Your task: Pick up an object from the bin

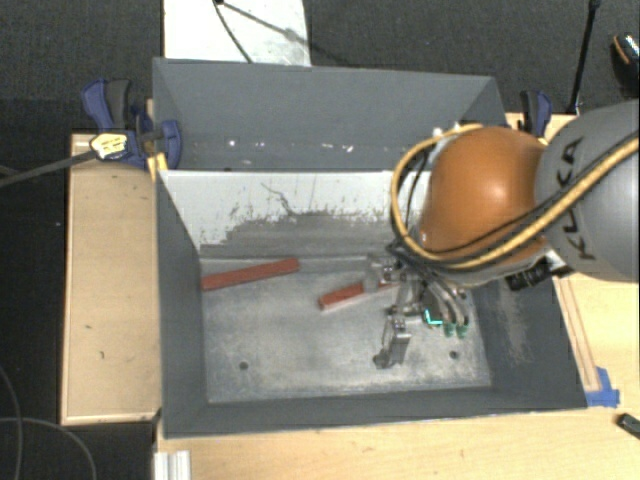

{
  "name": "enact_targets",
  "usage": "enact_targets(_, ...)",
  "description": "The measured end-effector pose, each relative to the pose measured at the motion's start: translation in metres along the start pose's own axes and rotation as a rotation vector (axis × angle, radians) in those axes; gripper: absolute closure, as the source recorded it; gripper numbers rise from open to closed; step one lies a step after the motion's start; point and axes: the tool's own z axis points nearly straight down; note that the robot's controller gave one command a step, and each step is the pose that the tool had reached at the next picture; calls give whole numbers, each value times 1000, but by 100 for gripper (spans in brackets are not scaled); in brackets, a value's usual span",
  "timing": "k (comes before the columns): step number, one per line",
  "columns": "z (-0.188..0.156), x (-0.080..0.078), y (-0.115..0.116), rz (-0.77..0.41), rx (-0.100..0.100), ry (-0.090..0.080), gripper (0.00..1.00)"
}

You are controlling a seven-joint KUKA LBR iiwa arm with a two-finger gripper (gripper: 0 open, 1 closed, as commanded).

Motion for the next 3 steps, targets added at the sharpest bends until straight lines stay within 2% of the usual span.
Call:
enact_targets(1,128,-39,-28,79,0,-1,0)
enact_targets(2,126,-102,9,41,-3,-13,0)
enact_targets(3,127,-100,7,46,-1,-7,100)
